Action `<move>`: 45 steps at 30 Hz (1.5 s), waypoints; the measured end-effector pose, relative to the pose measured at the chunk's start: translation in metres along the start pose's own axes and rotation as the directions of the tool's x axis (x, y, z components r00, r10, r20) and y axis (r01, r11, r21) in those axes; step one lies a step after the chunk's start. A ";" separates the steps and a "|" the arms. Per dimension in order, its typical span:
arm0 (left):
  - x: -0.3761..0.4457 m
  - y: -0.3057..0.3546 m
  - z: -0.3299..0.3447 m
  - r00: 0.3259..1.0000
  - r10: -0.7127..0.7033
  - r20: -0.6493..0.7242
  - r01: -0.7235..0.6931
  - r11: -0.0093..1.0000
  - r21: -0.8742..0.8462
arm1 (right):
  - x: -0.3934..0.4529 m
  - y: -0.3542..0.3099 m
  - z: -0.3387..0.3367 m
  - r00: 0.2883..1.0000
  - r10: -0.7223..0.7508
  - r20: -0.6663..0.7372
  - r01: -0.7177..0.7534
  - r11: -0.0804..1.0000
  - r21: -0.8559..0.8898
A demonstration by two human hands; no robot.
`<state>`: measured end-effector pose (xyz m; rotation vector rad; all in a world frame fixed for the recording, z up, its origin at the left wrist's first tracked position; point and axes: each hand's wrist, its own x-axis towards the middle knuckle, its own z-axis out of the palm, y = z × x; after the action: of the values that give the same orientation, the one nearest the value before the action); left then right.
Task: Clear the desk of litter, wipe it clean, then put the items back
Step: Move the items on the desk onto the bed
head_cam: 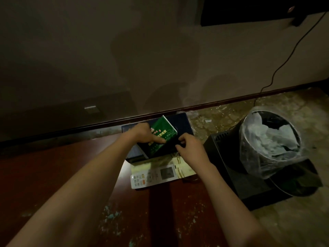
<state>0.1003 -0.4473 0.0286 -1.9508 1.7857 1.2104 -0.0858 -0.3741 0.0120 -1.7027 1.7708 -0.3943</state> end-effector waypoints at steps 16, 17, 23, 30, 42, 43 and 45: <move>-0.040 -0.064 0.012 0.889 -0.232 -0.394 -0.180 0.615 -0.768 | 0.024 -0.025 0.032 0.916 -0.214 0.340 0.347 0.848 -0.401; -0.043 -0.069 0.014 0.880 -0.263 -0.395 -0.189 0.569 -0.800 | 0.027 -0.027 0.033 0.893 -0.203 0.402 0.382 0.814 -0.437; -0.073 -0.097 0.021 0.868 -0.328 -0.372 -0.206 0.443 -0.873 | 0.042 -0.047 0.031 0.863 -0.243 0.443 0.465 0.726 -0.506; -0.119 -0.115 0.002 0.843 -0.363 -0.397 -0.241 0.404 -0.882 | 0.031 -0.080 0.002 0.883 -0.374 0.284 0.469 0.727 -0.501; -0.273 -0.197 0.026 0.711 -0.488 -0.505 -0.416 0.287 -0.863 | -0.107 -0.174 0.021 0.837 -0.468 0.283 0.545 0.753 -0.368; -0.290 -0.207 0.034 0.691 -0.510 -0.512 -0.417 0.297 -0.859 | -0.122 -0.183 0.028 0.826 -0.482 0.291 0.562 0.745 -0.360; -0.324 -0.230 0.054 0.663 -0.539 -0.520 -0.417 0.311 -0.854 | -0.155 -0.202 0.045 0.800 -0.512 0.312 0.598 0.722 -0.348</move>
<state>0.3154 -0.1274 0.1385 -3.7072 1.0318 1.8768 0.0918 -0.2376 0.1400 -2.5119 1.2167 -0.0665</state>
